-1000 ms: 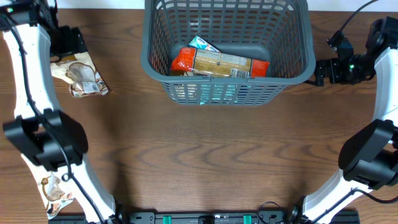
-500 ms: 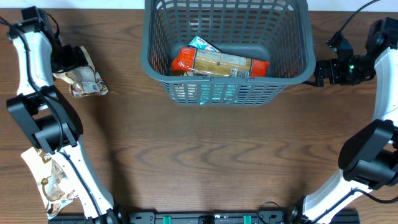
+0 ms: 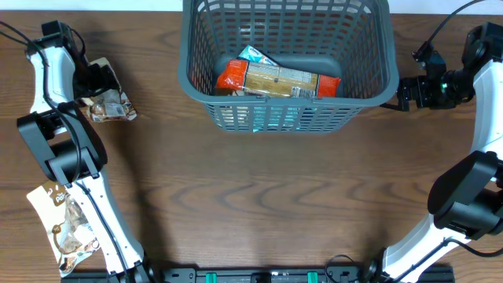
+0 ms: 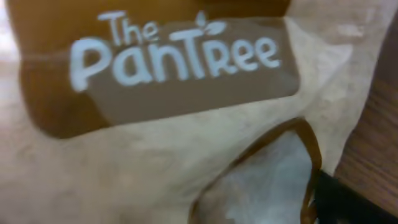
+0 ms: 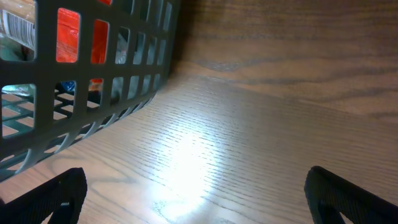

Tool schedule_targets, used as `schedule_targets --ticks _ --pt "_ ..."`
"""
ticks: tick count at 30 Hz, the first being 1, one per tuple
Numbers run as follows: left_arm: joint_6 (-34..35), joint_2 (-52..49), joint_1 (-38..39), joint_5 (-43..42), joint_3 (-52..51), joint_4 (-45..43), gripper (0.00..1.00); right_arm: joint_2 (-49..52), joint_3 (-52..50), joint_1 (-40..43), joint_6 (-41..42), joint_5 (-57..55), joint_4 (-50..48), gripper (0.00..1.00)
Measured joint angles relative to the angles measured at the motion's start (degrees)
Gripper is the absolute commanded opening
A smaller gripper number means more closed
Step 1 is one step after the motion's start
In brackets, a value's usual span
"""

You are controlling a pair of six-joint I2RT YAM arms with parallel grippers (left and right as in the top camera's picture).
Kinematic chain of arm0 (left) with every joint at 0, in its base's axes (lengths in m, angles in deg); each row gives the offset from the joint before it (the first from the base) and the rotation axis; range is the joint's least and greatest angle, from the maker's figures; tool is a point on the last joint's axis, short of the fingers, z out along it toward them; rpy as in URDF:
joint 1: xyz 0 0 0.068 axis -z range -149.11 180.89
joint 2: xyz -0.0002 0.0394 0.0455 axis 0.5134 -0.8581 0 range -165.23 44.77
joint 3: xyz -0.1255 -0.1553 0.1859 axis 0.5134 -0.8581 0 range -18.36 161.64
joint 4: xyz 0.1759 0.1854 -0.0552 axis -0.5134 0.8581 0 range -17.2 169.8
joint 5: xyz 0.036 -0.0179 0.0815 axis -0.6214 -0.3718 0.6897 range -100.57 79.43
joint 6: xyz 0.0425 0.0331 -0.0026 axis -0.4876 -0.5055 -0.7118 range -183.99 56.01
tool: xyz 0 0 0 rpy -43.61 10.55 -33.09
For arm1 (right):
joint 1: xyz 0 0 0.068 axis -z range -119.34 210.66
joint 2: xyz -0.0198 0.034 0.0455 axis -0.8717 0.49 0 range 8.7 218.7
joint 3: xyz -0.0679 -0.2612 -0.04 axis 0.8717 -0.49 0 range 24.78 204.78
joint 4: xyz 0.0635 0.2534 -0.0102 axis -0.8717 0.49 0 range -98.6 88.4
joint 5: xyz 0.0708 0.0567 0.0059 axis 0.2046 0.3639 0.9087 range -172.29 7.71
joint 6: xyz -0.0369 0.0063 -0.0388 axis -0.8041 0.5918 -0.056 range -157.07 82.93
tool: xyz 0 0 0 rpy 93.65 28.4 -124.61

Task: Pack container
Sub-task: 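Move the left gripper toward the crumpled snack pouch at upper left, then close the left gripper on the upper-left PanTree snack pouch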

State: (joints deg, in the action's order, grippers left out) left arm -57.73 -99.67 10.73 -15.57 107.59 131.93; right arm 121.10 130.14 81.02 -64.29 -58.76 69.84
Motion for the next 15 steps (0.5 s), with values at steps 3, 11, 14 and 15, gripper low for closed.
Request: schedule_targets --ticks 3,11,14,15 --pt "-0.04 0.00 -0.04 -0.63 0.00 0.22 0.28 0.00 -0.02 0.00 0.00 -0.02 0.02 0.99" --pt "-0.20 0.26 0.00 -6.27 0.02 6.71 0.06 0.00 0.00 0.00 0.00 -0.02 -0.11 0.99" --pt "-0.98 1.53 0.35 -7.23 -0.04 10.16 0.06 0.00 0.00 0.00 0.00 -0.02 -0.48 0.99" --pt "-1.44 2.23 0.52 -7.37 -0.11 10.82 0.06 0.00 0.00 0.00 0.00 -0.02 -0.66 0.99"
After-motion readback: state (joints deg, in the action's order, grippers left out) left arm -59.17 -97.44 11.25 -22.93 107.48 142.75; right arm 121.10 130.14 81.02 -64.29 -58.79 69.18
